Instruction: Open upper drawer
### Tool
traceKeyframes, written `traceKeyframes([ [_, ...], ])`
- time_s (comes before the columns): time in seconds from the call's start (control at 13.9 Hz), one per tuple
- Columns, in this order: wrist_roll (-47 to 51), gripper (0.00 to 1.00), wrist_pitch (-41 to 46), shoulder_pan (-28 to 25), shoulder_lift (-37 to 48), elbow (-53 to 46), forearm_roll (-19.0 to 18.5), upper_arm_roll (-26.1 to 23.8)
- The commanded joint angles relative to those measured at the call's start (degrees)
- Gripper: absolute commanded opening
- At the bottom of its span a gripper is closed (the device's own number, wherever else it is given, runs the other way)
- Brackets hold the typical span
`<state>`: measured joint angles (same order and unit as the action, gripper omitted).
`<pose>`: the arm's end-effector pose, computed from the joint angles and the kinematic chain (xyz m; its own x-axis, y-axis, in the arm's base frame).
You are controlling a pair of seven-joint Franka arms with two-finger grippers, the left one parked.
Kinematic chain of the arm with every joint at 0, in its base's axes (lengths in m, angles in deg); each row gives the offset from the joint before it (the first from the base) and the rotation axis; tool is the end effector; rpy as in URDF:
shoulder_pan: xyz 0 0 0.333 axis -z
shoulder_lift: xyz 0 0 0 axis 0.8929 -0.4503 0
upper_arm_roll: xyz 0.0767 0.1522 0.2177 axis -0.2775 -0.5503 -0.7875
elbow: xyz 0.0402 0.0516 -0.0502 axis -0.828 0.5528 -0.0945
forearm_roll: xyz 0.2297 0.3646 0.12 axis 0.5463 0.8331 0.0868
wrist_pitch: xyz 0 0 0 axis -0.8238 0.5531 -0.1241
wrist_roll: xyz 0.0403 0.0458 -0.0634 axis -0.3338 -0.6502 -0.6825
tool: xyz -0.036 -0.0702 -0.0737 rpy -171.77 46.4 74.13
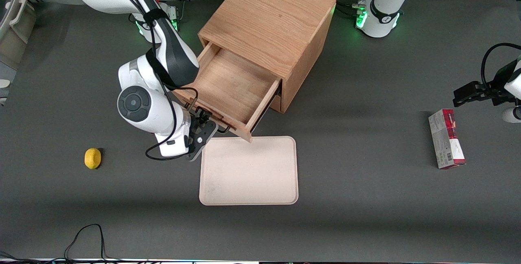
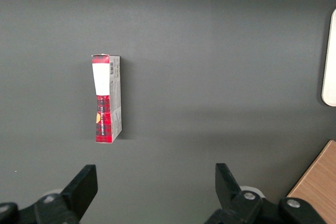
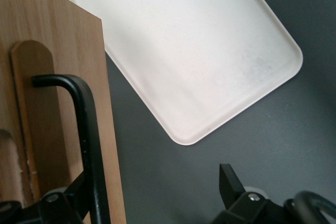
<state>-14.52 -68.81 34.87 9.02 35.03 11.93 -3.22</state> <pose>0.6607 0.3021 0.3396 0.6149 0.7886 0.0027 0.7813 -0.6087 -0.1381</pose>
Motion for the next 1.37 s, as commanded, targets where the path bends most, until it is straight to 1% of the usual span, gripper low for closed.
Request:
traceKeyframes([
  [0.0, -2.6, 1.0, 1.6, 1.3, -2.0, -3.1, -1.1, -0.1],
  [0.14, -2.7, 1.0, 1.6, 2.8, -2.8, -4.3, -1.3, -0.1],
  [0.29, -3.5, 1.0, 1.6, 3.0, -3.4, -5.1, -2.0, -0.1],
  [0.79, -2.7, 1.0, 1.9, 3.0, -3.1, -6.0, -1.3, -0.3],
  [1.15, -2.1, 1.0, 9.0, 2.9, -2.1, -13.1, -1.6, -0.2],
  [1.29, 1.4, 1.0, 11.4, 3.1, 0.5, -13.8, -2.0, 0.2],
])
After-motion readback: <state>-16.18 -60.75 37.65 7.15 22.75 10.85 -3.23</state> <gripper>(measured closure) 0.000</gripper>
